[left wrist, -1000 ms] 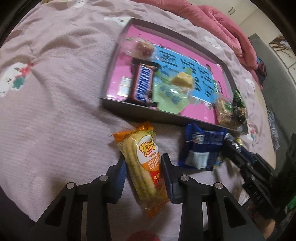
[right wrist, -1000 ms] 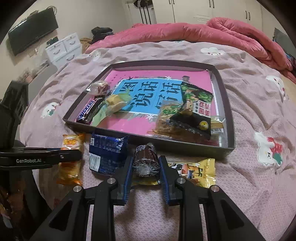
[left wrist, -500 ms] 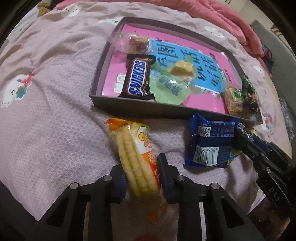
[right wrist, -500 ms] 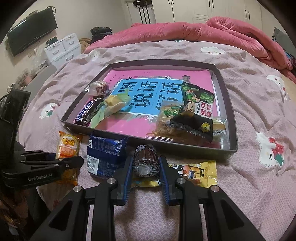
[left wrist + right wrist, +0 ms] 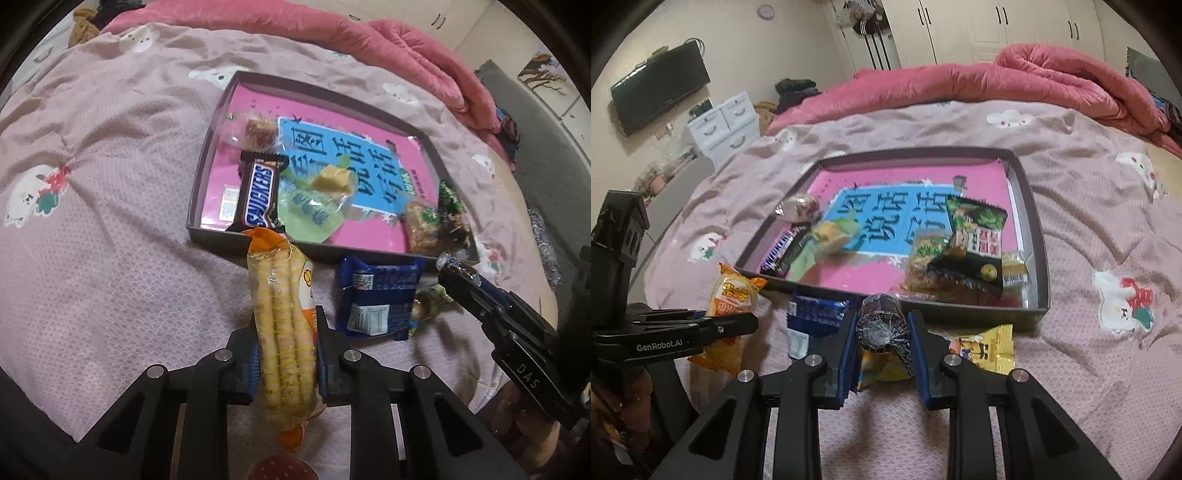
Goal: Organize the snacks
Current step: 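Grasp yellow-orange rice cracker bag with left tool while right tool grasps round wrapped cake, then lift rice cracker bag over tray with left tool while right tool carries round cake there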
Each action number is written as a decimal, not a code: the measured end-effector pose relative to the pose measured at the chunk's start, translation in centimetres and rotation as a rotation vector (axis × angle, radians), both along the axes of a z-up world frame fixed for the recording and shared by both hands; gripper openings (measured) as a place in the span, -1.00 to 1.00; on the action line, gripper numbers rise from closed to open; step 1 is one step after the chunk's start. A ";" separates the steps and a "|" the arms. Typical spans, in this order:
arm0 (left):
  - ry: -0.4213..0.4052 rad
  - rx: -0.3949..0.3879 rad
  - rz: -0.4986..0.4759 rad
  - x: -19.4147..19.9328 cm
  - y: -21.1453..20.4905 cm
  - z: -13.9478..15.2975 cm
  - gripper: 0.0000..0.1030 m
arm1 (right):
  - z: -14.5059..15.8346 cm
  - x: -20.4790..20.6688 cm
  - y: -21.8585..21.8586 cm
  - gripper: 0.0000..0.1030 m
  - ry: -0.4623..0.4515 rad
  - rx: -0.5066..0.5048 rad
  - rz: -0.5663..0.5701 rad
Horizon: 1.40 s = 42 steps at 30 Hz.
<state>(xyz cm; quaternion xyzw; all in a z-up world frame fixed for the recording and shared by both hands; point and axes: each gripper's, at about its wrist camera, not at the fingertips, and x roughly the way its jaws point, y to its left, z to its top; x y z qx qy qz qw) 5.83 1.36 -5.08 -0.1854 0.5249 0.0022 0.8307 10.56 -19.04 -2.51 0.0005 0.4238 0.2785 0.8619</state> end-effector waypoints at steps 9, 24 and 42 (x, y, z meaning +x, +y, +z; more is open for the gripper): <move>-0.061 -0.013 0.007 0.6 -0.1 2.0 -0.54 | 1.5 -0.5 -0.3 -0.46 -0.055 0.056 0.004; -0.170 0.001 0.016 1.4 1.1 4.2 -0.54 | 2.5 -0.5 -0.3 -0.46 -0.099 0.081 -0.005; -0.278 -0.004 0.014 3.9 1.9 5.3 -0.54 | 2.9 0.2 0.0 -0.46 -0.124 0.100 -0.013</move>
